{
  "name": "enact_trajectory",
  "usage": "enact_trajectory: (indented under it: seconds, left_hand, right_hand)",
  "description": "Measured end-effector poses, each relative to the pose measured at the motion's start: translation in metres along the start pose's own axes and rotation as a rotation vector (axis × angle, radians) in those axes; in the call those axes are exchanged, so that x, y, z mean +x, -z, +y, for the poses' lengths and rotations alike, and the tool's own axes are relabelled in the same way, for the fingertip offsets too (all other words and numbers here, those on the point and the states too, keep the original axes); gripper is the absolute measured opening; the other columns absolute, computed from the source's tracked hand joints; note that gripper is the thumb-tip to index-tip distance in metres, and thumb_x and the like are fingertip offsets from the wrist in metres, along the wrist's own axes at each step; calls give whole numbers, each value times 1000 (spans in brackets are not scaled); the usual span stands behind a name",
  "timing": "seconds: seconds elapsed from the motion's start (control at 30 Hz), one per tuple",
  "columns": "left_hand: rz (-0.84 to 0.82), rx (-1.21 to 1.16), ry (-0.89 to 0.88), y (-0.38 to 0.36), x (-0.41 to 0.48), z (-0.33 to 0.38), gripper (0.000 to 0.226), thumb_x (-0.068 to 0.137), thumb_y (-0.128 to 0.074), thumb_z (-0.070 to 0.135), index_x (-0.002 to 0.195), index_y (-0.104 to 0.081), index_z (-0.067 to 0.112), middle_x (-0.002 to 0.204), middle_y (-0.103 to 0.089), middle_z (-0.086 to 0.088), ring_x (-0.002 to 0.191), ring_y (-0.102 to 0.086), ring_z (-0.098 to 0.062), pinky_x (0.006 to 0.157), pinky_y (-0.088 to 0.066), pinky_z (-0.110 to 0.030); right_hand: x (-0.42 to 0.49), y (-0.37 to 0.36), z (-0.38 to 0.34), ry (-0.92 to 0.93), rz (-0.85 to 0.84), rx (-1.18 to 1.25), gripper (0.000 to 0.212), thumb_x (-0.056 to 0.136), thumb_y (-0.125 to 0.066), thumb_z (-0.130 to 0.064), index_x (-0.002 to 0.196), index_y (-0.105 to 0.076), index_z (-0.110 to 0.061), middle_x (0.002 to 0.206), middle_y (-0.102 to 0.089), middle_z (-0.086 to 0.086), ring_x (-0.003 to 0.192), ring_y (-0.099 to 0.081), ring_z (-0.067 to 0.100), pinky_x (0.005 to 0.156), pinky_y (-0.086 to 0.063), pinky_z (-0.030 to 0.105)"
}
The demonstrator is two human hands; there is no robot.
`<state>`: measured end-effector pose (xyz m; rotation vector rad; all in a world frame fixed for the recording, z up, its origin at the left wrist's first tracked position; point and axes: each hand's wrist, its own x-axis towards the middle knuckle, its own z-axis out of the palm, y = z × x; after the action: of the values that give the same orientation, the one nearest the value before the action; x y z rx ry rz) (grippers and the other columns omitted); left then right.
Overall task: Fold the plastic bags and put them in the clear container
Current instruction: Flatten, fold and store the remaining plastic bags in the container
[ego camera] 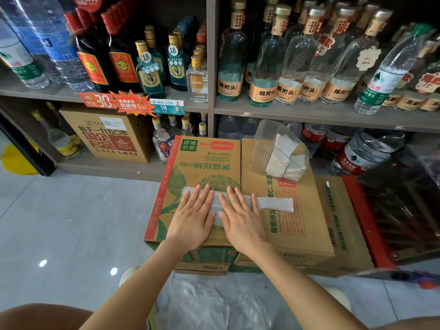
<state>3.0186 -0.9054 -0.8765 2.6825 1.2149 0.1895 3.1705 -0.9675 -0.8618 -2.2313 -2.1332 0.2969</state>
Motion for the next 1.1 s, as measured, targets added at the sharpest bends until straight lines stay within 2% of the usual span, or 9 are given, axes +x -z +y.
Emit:
enact_trajectory:
  seconds: [0.1, 0.3, 0.4, 0.53, 0.7, 0.8, 0.87, 0.97, 1.1]
  left_hand:
    - [-32, 2, 35, 0, 1, 1, 87, 77, 32, 62, 148, 7, 19, 155, 11, 4, 143, 20, -15, 114, 21, -29]
    - [-65, 41, 40, 0, 2, 2, 90, 70, 39, 61, 146, 14, 20, 155, 16, 4, 142, 22, -13, 114, 22, -30]
    - [-69, 29, 32, 1, 3, 1, 95, 69, 39, 65, 148, 11, 19, 155, 14, 4, 141, 22, -13, 114, 21, -30]
    - [-86, -23, 40, 6, 6, -1, 92, 76, 14, 66, 153, -1, 19, 155, 12, 6, 142, 19, -11, 111, 21, -25]
    - [20, -335, 93, 21, 0, -3, 54, 95, -41, 55, 142, -46, 29, 158, -14, 4, 147, -4, -12, 114, 3, -23]
    - [121, -344, -1, 29, -15, -6, 60, 82, -42, 72, 110, -72, 29, 145, -44, 2, 137, -33, -17, 116, -14, -37]
    - [158, -267, -82, 32, -29, -8, 51, 79, -49, 68, 94, -77, 29, 121, -66, 5, 115, -58, -17, 108, -35, -45]
    - [186, -222, -102, 38, -41, -9, 38, 80, -53, 55, 86, -77, 27, 93, -73, 13, 87, -68, -13, 84, -49, -32]
    - [211, -321, 67, 51, -39, 1, 41, 84, -54, 55, 91, -78, 22, 92, -73, 14, 83, -60, 1, 74, -33, -2]
  right_hand:
    - [-17, 3, 34, -108, -2, -43, 62, 91, 15, -55, 148, 12, -30, 155, 19, -5, 144, 18, 17, 117, 13, 45]
    - [-50, 9, 96, -283, -25, -110, 72, 81, 27, -61, 145, 18, -31, 156, 20, -4, 144, 21, 19, 117, 13, 48]
    - [-52, 12, 79, -123, 197, -83, 67, 97, -6, -61, 149, -25, -24, 156, -19, 4, 144, -18, 27, 115, -6, 47]
    - [-49, 8, 55, 198, 346, -43, 41, 91, -42, -45, 112, -70, -23, 123, -65, -3, 117, -59, 18, 110, -22, 48]
    - [-41, 4, 53, 230, 457, 52, 7, 77, -76, -20, 84, -76, -21, 94, -74, -6, 90, -69, 11, 108, -27, 42]
    - [-49, 7, 55, 219, 489, 112, 12, 85, -63, -25, 80, -74, -22, 93, -73, -9, 89, -67, 7, 110, -25, 42]
    - [-57, 8, 58, 177, 502, 193, 22, 89, -54, -29, 79, -73, -23, 91, -73, -12, 88, -66, 4, 107, -28, 40]
    - [-69, 12, 63, 120, 460, 300, 25, 89, -48, -31, 81, -70, -23, 83, -70, -14, 78, -63, 4, 99, -32, 33]
    - [-65, 18, 66, -14, 347, 386, 14, 92, -57, -21, 86, -70, -19, 84, -69, -10, 80, -53, 6, 82, -34, 29]
